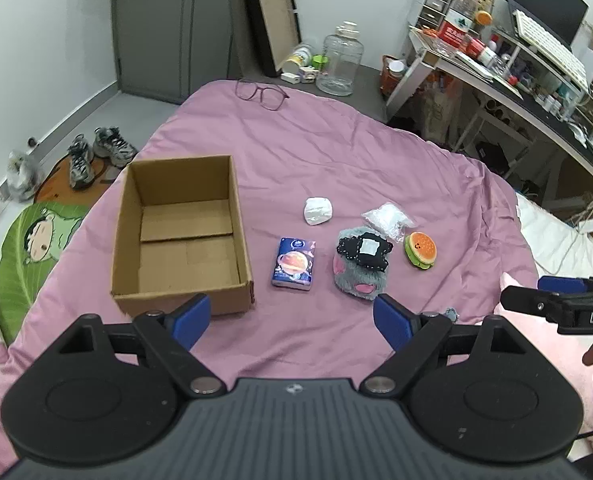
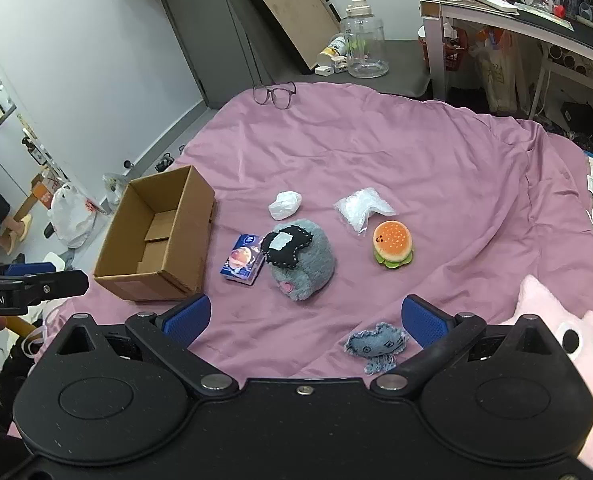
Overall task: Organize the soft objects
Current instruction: 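Reach down and grasp the blue denim plush with the right gripper while the left grasps the black-patched grey plush, then carry both plushes over the cardboard box and open the left gripper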
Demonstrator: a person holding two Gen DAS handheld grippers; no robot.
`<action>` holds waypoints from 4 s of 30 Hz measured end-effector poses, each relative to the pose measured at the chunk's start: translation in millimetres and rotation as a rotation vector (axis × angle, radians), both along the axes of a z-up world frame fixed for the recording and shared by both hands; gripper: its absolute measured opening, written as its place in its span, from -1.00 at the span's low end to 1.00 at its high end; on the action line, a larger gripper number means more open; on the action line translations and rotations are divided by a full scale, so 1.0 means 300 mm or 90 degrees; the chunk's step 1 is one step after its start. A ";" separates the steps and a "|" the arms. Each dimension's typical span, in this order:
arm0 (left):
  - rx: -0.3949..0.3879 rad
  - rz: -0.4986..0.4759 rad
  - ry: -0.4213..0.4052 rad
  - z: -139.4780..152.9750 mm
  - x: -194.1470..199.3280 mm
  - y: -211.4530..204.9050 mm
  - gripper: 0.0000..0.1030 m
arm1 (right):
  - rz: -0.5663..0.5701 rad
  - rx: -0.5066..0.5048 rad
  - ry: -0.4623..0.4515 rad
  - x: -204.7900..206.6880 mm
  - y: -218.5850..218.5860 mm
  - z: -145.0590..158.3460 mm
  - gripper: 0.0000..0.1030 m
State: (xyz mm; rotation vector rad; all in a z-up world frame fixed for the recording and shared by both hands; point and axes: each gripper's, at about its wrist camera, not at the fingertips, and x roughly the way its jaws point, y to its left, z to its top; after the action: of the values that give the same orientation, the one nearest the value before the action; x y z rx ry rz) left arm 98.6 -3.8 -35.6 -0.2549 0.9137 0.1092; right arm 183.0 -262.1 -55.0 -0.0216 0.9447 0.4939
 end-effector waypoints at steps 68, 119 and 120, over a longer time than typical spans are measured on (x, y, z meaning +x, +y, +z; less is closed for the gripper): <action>-0.054 -0.200 0.065 -0.469 0.574 -0.203 -0.43 | -0.198 0.035 0.269 0.309 -0.064 -0.479 -0.62; -0.062 -0.048 -0.071 -0.219 0.296 0.307 -0.50 | -0.074 0.113 0.090 0.257 0.414 -0.167 -0.64; -0.063 -0.047 -0.072 -0.222 0.295 0.319 -0.49 | -0.073 0.111 0.088 0.256 0.427 -0.166 -0.64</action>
State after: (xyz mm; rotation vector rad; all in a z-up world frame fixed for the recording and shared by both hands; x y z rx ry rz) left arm 187.2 91.9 -102.3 -0.3164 0.8161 -0.0181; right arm 259.8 -133.8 -104.9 0.2255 1.0288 0.4744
